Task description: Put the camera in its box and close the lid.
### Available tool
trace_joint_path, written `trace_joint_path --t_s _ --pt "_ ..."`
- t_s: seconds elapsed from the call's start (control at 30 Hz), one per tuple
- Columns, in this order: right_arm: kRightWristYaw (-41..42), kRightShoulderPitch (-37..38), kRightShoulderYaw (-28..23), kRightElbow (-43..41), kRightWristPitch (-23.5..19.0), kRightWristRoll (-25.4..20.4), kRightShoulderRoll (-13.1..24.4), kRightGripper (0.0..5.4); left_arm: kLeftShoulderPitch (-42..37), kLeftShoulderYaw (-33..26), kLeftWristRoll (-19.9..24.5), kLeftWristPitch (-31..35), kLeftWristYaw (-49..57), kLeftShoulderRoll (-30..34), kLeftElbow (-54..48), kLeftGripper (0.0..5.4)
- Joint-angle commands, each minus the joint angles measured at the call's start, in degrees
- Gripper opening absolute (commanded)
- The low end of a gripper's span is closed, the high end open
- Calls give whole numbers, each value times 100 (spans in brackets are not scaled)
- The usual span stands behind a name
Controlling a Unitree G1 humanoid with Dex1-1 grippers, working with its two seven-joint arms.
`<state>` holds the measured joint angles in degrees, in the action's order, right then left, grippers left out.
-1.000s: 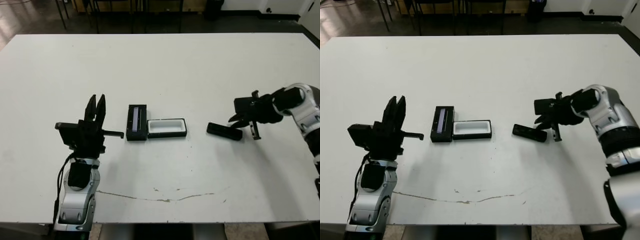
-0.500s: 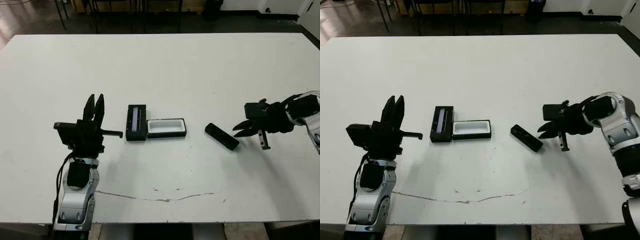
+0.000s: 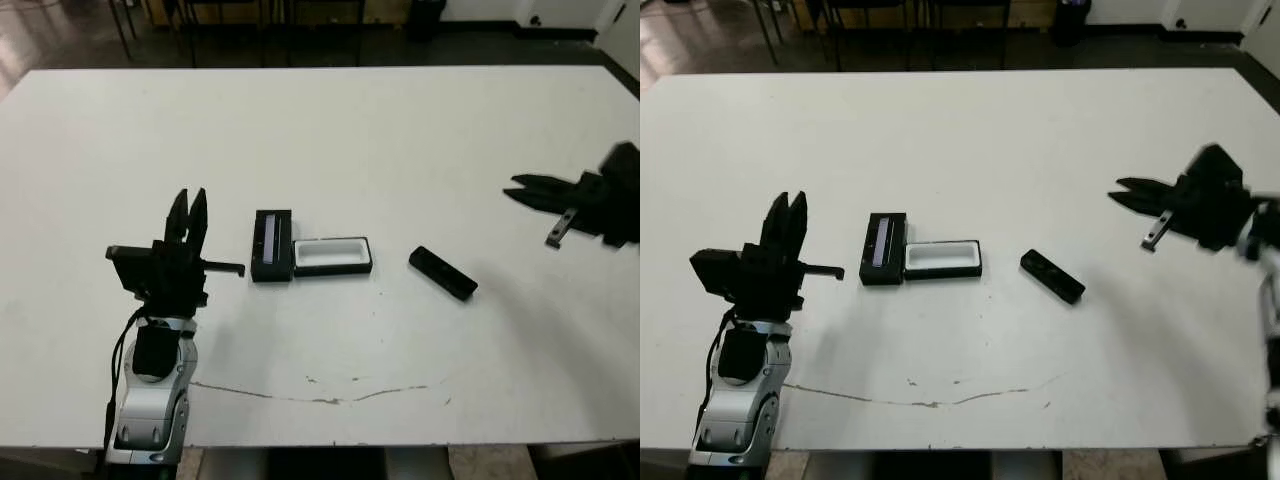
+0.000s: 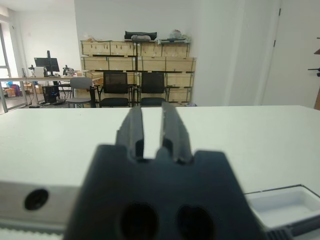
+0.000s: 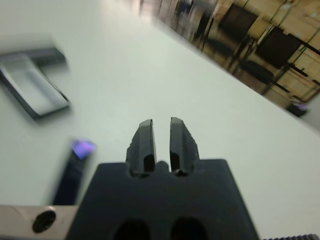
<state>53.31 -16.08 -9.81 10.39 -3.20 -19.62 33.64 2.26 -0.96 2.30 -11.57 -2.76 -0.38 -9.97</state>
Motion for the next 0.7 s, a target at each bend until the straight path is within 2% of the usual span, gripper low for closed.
trace_joint_path --t_s 0.03,0.1,0.2,0.27,0.37,0.53,0.7 --pt "-128 423 -68 -537 -423 -371 -164 0 38 -9 43 60 -18 24 89 2" --pt "-184 642 4 -689 -652 -474 -216 0 42 -9 37 47 -13 30 84 2" --pt "-269 852 169 -731 -724 -363 -254 0 62 -12 36 54 -18 51 53 2" --pt "-277 923 270 -703 -786 -306 -238 22 71 -23 43 78 -22 66 30 0" --pt "-232 967 414 -683 -1021 -257 -131 80 90 -29 17 121 -2 81 -28 0" --pt "-222 1034 612 -627 -850 94 -47 193 102 -31 80 149 -53 98 -51 0" --pt "-247 1006 687 -603 -879 301 15 305 76 -21 56 140 -55 109 -22 0"
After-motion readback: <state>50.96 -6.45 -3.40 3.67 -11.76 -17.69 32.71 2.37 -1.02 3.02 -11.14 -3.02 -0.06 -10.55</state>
